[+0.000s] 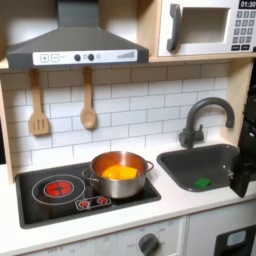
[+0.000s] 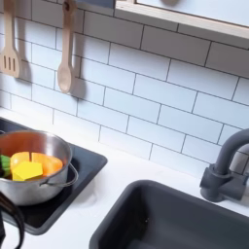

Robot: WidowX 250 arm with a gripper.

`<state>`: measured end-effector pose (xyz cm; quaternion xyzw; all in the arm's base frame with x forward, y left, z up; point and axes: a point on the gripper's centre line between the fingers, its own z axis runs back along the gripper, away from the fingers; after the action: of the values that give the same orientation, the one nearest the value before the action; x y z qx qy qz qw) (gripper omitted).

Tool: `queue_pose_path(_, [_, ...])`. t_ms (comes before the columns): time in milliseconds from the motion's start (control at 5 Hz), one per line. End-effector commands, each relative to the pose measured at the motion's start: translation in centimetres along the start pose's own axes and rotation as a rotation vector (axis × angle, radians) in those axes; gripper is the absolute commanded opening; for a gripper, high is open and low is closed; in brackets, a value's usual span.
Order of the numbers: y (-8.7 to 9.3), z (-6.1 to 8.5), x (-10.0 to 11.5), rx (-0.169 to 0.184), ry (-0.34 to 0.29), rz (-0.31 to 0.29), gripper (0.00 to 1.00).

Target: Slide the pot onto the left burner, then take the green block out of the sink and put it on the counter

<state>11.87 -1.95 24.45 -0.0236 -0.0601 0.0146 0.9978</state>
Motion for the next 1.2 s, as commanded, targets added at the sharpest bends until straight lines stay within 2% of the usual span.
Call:
queue_pose_path(0, [0.0, 0.0, 0.0, 0.0, -0.002, 0.0, 1.0])
queue_pose_path(400, [0.4, -1.1, 3.4, -0.021, -0.06, 0.032, 1.0])
queue_pose_path(600, [0.7, -1.6, 5.5, -0.051, -0.083, 0.044, 1.0])
queue_pose_path(1000, [1.7, -1.5, 9.5, -0.077, -0.144, 0.076, 1.0])
